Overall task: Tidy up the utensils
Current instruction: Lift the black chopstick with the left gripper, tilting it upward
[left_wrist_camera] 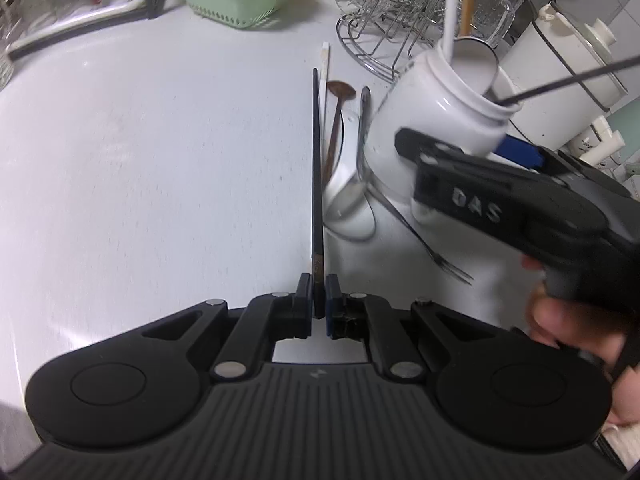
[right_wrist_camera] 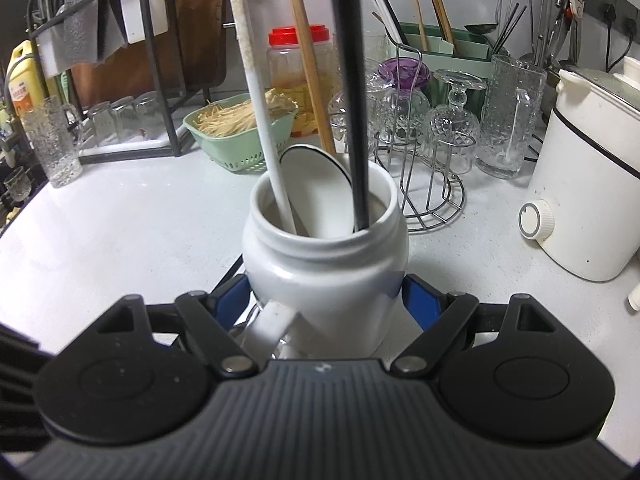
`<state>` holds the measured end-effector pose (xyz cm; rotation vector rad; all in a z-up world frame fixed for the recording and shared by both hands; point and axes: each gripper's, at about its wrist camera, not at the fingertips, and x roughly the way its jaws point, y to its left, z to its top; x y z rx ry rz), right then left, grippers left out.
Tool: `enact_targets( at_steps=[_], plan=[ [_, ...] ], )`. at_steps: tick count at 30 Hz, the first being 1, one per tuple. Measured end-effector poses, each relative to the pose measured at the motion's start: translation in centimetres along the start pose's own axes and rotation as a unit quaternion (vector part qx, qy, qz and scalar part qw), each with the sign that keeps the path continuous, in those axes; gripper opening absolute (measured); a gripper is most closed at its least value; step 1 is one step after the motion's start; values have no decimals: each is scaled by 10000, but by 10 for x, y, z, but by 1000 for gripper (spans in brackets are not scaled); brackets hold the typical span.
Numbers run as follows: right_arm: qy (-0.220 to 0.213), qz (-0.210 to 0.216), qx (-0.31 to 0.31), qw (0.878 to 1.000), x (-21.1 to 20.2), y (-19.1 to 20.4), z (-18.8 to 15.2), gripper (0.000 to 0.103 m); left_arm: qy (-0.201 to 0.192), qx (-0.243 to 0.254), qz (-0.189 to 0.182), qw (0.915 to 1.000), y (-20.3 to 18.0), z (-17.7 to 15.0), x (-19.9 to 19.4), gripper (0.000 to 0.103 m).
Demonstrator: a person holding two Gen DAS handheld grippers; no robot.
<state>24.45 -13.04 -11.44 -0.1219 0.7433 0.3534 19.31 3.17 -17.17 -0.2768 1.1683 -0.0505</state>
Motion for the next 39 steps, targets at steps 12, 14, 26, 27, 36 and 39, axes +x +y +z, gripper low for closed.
enact_targets(
  at_steps=[12,14,26,27,36,39],
  plan=[
    [-55,147,-77,9998,2,-3,1,85,220,-318,-193,9991,-7,-49,-23,7],
    [-71,172,-112,9998,2,-3,0,85,206,-329,-121,9992,-7,-61,-25,7],
    [-109,236,-160,9995,3,-5,-1,85,222,-861,-229,9958,11,-85,-25,8],
    [-112,238,-162,9995,3,-5,-1,85,243,-887,-228,9955,12,-86,-25,9],
    [-115,236,-162,9995,3,-4,-1,85,503,-1244,-773,9879,15,-93,-10,39],
    [-114,241,-183,9995,3,-5,-1,85,638,-1223,-790,9873,10,-93,-1,39]
  ],
)
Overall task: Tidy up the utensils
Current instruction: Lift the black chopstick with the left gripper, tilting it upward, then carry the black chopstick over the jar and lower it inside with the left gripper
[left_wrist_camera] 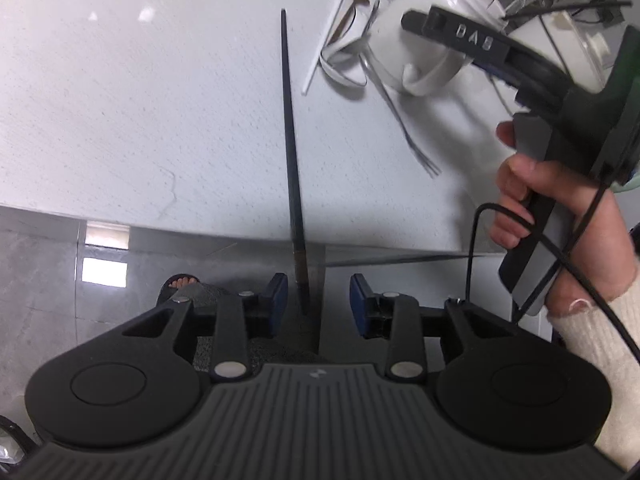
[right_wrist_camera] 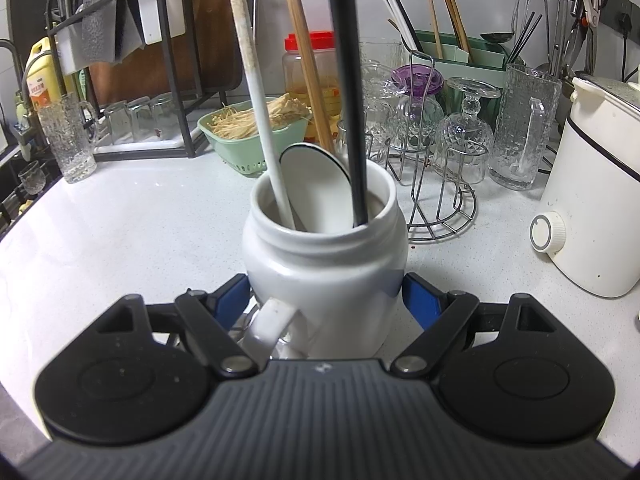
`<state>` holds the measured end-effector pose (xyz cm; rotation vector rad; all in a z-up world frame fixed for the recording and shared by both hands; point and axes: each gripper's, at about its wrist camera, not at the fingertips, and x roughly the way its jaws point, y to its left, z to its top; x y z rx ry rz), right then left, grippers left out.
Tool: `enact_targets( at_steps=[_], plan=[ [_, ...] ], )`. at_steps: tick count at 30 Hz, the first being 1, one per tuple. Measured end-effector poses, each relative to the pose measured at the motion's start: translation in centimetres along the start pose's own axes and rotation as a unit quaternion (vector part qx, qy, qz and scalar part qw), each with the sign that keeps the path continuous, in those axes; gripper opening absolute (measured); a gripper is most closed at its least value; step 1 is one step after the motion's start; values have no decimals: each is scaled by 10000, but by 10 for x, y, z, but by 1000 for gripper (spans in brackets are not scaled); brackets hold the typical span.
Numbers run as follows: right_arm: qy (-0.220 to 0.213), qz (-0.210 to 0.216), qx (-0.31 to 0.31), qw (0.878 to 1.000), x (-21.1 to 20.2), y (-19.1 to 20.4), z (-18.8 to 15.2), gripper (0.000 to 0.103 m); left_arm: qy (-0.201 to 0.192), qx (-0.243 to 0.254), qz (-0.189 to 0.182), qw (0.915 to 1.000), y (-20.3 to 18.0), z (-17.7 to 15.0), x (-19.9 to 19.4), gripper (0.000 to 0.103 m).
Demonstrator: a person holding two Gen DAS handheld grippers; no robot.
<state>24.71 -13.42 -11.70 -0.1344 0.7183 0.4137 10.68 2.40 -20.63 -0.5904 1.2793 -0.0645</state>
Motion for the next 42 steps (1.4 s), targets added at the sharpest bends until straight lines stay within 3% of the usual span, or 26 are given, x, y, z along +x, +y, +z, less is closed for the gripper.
enact_targets(
  at_steps=[7,9,11,18,31,37,42],
  plan=[
    [-7,-14,15,10000,0,1,0,85,235,-123,19,9996,1,7,20,37],
    [-14,-20,17,10000,0,1,0,85,244,-102,26,9996,1,8,22,30],
    [-25,-17,16,10000,1,1,0,85,243,-31,93,9997,-1,11,22,12],
    [-51,-15,29,10000,1,1,0,85,217,577,357,9975,-15,16,1,9],
    [-75,-37,60,9999,6,3,3,85,-190,1021,554,9931,-21,62,-84,8],
    [-49,-81,101,9999,9,5,5,85,-264,1549,789,9844,-31,93,-112,8],
    [-50,-146,128,9998,10,7,5,85,-318,2447,949,9644,-57,119,-133,7]
  ],
)
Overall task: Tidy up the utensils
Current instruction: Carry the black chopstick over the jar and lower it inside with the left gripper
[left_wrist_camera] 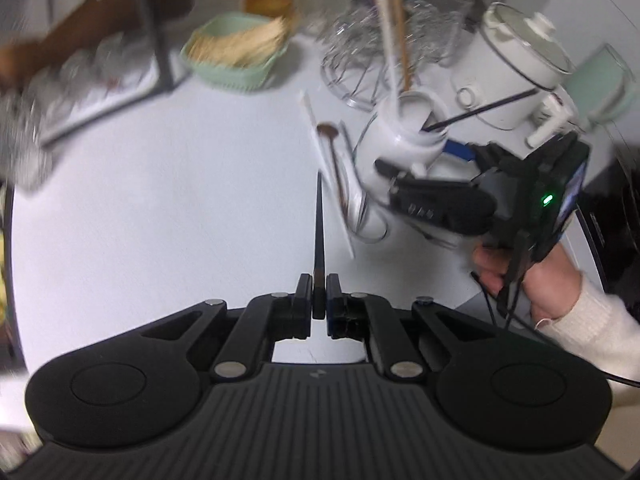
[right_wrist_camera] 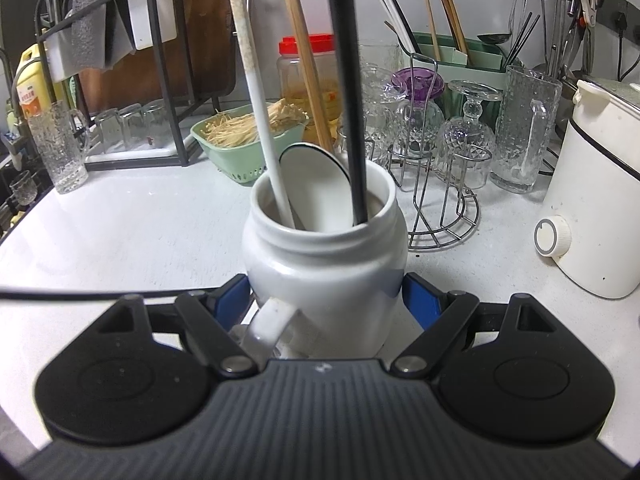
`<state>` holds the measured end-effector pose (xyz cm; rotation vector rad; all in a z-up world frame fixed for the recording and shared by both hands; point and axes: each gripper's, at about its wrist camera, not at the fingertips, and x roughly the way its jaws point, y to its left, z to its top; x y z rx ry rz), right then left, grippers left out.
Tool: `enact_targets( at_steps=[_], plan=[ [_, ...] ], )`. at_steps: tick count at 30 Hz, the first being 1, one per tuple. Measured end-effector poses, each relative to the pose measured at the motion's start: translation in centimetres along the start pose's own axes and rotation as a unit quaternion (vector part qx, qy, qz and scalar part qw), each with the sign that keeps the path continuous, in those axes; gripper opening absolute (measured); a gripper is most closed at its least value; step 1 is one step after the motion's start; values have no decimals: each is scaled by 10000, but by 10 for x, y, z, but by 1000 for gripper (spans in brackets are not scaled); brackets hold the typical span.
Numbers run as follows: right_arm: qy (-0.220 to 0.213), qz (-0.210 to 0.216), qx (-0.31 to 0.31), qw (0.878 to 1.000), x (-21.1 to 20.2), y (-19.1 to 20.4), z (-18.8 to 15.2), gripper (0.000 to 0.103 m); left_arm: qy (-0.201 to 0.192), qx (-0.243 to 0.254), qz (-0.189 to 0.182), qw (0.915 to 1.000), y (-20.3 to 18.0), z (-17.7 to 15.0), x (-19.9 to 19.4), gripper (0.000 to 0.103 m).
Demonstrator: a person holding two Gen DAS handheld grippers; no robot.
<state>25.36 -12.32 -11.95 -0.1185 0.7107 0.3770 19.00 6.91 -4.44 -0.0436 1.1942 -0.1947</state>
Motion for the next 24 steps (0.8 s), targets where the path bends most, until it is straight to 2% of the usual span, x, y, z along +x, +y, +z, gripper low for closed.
enact_targets(
  at_steps=[6,18,24],
  plan=[
    [26,-34,7,10000,4,3,3,85,-82,884,125,9960,-6,38,-18,8],
    [134,-13,60,9999,7,2,7,85,-22,1702,66,9854,-11,93,-46,7],
    [205,-27,36,9998,7,3,8,85,-141,2204,-28,9753,-35,112,-77,7]
  ],
)
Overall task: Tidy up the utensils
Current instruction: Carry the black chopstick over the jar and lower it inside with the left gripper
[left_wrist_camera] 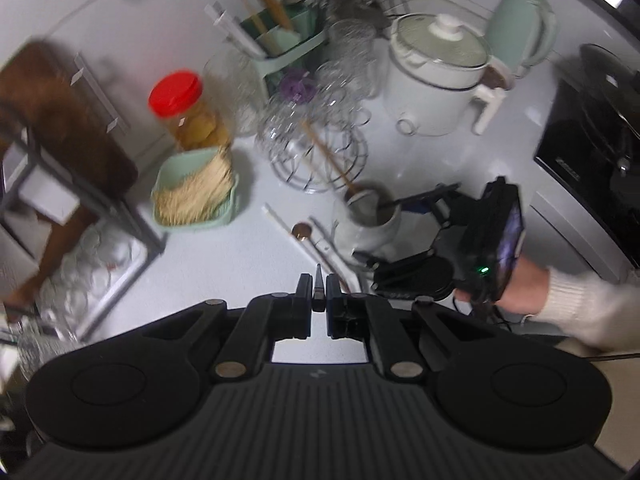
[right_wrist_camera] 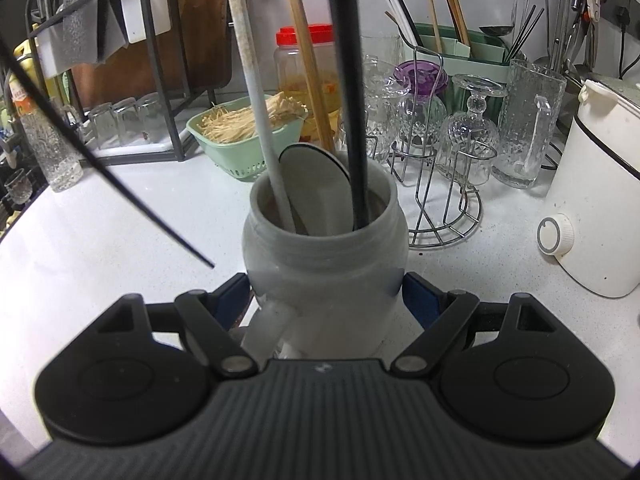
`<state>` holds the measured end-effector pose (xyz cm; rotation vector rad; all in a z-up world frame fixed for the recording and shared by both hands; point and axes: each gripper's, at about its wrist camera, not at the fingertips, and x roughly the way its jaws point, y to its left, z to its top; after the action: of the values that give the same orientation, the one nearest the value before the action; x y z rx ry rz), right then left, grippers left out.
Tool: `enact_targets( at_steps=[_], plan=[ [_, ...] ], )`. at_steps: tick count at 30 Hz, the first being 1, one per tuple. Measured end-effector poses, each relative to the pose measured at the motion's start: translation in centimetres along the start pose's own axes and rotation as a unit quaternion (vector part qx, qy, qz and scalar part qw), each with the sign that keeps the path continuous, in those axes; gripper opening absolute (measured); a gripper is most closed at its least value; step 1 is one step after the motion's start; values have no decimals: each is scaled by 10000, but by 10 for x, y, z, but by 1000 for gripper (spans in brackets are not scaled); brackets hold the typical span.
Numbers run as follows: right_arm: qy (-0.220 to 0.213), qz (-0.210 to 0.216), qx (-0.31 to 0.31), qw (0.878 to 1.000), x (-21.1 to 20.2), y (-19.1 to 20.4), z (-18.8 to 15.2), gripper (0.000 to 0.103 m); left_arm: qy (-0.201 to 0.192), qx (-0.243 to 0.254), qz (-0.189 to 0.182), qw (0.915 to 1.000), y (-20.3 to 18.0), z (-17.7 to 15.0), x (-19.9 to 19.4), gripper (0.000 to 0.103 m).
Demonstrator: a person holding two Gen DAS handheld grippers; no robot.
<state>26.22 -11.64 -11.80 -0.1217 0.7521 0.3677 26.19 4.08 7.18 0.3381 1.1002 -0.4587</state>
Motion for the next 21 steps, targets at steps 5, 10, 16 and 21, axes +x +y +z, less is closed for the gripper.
enact_targets(
  at_steps=[5,10,16,21],
  plan=[
    [4,7,-14,10000,-1,0,-1,85,-90,312,-106,9994,-11,17,-28,7],
    [24,-5,5,10000,0,0,0,85,-100,633,-175,9978,-24,31,-56,7],
    [111,-112,47,9999,-3,5,-1,85,-180,1147,-194,9931,-46,53,-81,7],
    [125,-137,84,9998,-3,6,-1,85,-146,1407,-333,9894,-52,71,-79,7]
  ],
)
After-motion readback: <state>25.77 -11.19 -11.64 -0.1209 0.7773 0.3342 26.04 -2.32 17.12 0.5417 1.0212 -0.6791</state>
